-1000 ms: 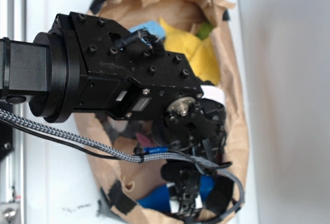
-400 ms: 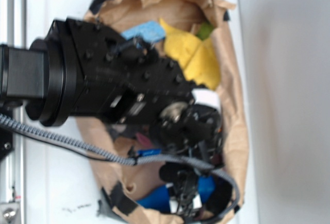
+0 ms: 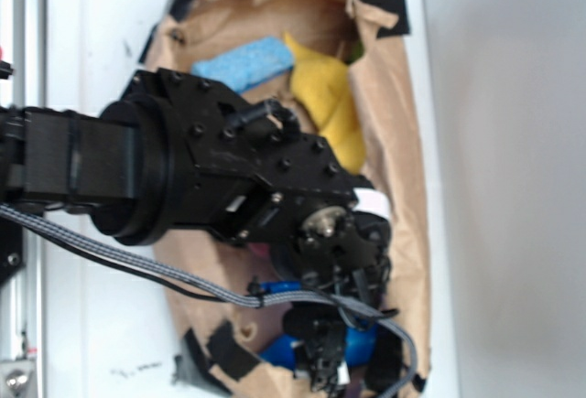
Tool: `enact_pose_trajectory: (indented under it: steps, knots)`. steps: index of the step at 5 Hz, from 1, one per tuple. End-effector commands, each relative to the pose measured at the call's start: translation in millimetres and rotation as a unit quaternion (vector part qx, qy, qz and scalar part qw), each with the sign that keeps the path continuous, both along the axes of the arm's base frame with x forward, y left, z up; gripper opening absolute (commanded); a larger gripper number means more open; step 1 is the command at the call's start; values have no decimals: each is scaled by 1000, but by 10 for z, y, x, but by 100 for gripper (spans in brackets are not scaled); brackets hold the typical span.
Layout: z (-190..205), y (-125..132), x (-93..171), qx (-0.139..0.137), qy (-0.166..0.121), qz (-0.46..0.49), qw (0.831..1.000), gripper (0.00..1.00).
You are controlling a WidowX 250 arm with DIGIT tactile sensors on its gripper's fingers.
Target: Grab the blue bottle.
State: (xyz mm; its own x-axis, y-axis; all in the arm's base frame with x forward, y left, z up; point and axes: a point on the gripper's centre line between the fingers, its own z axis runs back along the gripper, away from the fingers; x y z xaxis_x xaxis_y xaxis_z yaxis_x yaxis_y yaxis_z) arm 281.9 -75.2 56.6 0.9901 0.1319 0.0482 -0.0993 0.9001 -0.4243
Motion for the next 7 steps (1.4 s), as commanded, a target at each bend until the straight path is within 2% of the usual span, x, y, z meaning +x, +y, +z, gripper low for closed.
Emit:
enact_pose_trajectory:
  steps: [1,2,3,4,5,6,7]
  knots:
    - [-45,-146,81,30,-21,-15,999,100]
    - [-180,-207,86,73,-28,-11,997,100]
    - [-214,-239,74,94,-39,-11,995,100]
    - [-218,-229,74,95,-39,-8,995,100]
    - [-181,-204,64,88,-42,3,995,0]
    - [-109,-160,69,75,-42,9,996,0]
    - [97,-19,90,25,-37,21,999,0]
